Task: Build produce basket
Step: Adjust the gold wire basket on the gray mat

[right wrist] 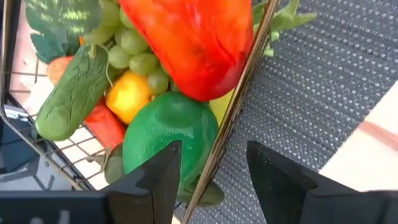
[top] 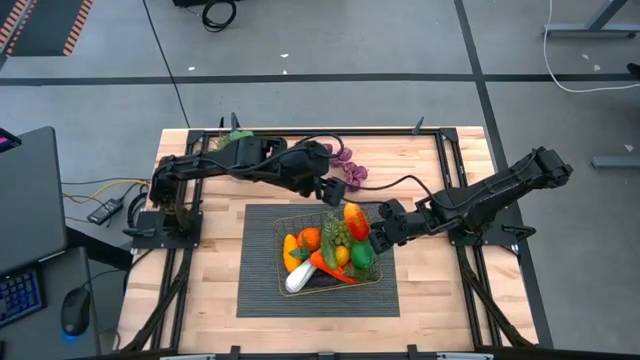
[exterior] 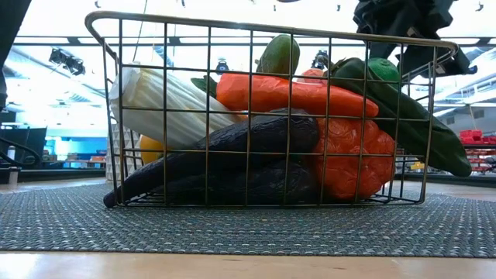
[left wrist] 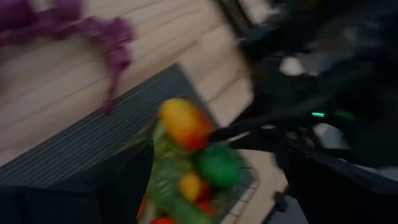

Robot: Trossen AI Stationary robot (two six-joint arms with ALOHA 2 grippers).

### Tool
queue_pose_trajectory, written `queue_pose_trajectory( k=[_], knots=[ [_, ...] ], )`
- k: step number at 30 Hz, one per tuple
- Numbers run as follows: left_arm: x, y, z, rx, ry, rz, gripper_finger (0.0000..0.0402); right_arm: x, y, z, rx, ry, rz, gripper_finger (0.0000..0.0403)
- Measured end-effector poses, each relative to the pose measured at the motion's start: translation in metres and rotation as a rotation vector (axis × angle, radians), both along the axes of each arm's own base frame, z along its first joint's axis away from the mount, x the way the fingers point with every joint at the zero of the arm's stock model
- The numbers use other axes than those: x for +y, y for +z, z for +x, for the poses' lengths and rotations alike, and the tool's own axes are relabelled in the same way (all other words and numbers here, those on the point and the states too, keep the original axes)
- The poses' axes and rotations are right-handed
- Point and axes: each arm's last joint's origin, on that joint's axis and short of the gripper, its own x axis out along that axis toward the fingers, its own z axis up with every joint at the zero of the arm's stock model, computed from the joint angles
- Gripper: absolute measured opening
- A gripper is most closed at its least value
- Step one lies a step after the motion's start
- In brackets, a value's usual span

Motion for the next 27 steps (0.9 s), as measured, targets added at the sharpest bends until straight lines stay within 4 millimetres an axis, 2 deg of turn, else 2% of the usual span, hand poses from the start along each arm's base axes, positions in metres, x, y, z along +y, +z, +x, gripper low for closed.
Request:
queue_pose_trajectory(
  k=[4, 11, 19, 27],
  knots=[
    [0.008, -0.006, -0.007, 0.090, 0.047, -0.012, 0.0353, -0.001, -0.002, 0.000, -0.012, -0.015, -0.017, 0.0184],
    [0.007, -0.006, -0.007, 0.091, 0.044, -0.011, 0.0353, 0.000, -0.020, -0.003, -0.004, -0.042, 0.011, 0.0169],
    [-0.001, -0.006, -0.007, 0.092, 0.020, -0.008, 0.0353, 0.002, -0.019, 0.002, -0.072, -0.037, 0.015, 0.0150],
    [-0.001, -0.006, -0.008, 0.104, 0.010, 0.015, 0.0353, 0.003, -0.019, 0.002, -0.078, -0.025, -0.002, 0.0098]
  ],
)
